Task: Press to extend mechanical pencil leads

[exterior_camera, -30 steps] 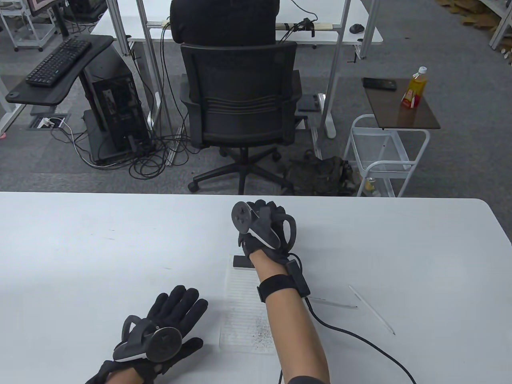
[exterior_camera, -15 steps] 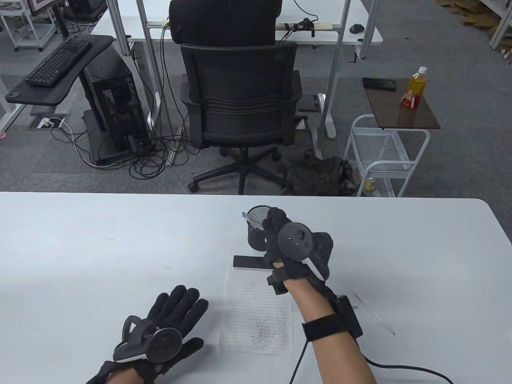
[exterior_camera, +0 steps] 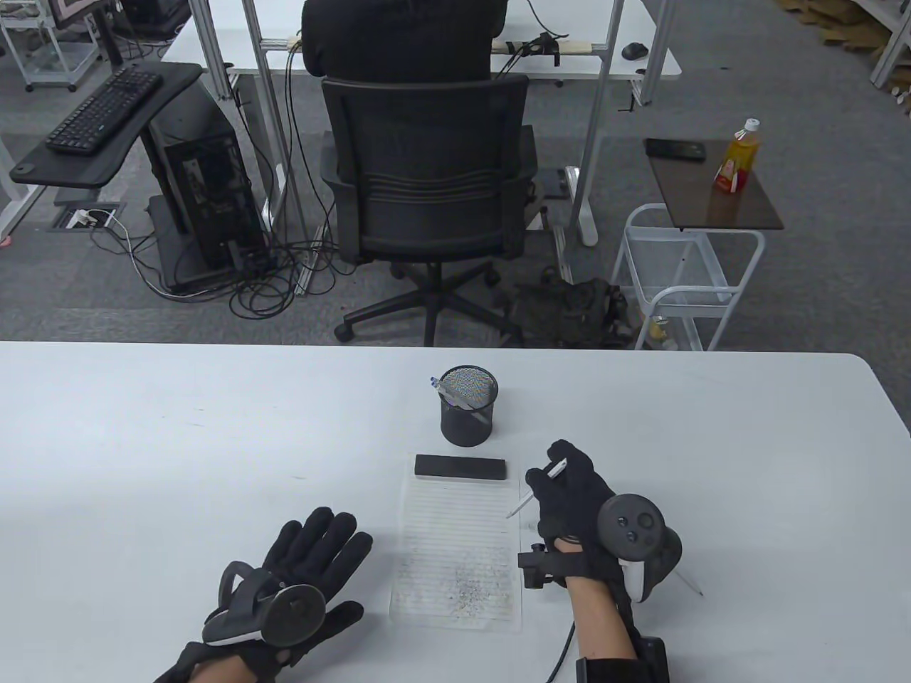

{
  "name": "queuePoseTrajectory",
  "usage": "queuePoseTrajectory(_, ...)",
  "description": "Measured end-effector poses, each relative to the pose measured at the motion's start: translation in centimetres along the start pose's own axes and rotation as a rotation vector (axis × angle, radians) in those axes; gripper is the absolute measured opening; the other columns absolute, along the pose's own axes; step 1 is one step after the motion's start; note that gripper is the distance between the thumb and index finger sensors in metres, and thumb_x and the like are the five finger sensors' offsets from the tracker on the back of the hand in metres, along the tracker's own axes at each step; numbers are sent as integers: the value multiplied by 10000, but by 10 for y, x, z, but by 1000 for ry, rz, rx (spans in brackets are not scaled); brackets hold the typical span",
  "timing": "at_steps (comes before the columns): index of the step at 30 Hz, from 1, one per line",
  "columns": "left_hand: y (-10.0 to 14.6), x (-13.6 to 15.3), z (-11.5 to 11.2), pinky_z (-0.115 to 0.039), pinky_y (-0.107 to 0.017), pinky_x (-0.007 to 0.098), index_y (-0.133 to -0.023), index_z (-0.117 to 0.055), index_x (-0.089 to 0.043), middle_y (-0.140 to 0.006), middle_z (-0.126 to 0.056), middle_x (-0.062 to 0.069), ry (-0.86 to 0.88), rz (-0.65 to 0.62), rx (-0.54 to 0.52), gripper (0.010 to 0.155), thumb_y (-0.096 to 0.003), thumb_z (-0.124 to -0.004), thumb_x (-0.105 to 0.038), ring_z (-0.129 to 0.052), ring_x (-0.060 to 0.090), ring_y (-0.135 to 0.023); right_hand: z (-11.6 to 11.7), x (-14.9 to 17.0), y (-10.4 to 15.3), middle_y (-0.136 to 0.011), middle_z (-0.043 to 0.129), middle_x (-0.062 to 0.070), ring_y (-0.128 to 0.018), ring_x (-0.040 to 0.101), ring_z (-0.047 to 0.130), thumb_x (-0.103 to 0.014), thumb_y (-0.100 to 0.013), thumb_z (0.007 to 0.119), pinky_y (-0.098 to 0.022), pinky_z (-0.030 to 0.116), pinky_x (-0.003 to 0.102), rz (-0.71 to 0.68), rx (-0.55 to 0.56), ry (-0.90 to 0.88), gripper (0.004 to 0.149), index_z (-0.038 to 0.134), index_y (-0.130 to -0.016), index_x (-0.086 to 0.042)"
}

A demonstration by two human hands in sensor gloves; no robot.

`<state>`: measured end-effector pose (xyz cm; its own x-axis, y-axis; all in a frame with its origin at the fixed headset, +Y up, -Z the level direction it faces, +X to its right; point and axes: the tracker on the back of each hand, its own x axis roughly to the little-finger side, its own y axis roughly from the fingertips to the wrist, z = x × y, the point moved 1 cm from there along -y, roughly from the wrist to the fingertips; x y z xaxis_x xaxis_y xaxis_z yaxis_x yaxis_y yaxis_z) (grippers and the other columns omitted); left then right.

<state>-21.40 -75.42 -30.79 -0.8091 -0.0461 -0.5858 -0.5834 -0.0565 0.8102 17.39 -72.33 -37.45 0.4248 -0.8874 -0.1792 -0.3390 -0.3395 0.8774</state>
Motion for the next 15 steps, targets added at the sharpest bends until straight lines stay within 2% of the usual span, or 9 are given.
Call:
queuePoseTrajectory(5, 0, 0, -1, -358, -756, 666, -1153, -341, -265, -1210, -301, 107, 7, -3, 2, 852, -458, -679, -622, -306, 460, -1122, 9, 32, 4, -759, 891, 155, -625, 391, 928, -291, -474, 903, -519, 797, 671, 125, -83, -373, 423, 911, -846, -91)
queuePoseTrajectory(7, -1, -1, -2, -358, -756, 667, -1153, -341, -266, -1210, -301, 107, 10, -4, 9, 851, -458, -680, -622, -306, 462, -1121, 15, 40, 7, -844, 830, 161, -788, 452, 849, -324, -518, 811, -570, 734, 721, 152, -161, -521, 406, 856, -889, -166)
queuePoseTrajectory(10, -1, -2, -4, -358, -756, 666, -1153, -341, -267, -1210, -301, 108, 12, -6, 16, 849, -459, -679, -622, -306, 461, -1121, 25, 44, 12, -980, 735, 230, -925, 582, 692, -331, -567, 692, -626, 507, 841, 205, -289, -769, 422, 721, -977, -233)
queuePoseTrajectory(12, -1, -2, -3, -358, -757, 665, -1154, -339, -266, -1210, -302, 109, 13, -6, 15, 851, -460, -678, -622, -305, 461, -1122, 31, 44, 16, -983, 727, 223, -939, 588, 671, -342, -579, 664, -628, 395, 875, 230, -363, -855, 441, 676, -1012, -255)
queuePoseTrajectory(15, 0, -2, -3, -360, -755, 666, -1153, -342, -266, -1210, -302, 107, 14, -4, 11, 852, -457, -678, -624, -307, 462, -1121, 41, 42, 18, -849, 766, 146, -755, 462, 762, -406, -582, 625, -630, 497, 835, 198, -426, -879, 477, 631, -1040, -273)
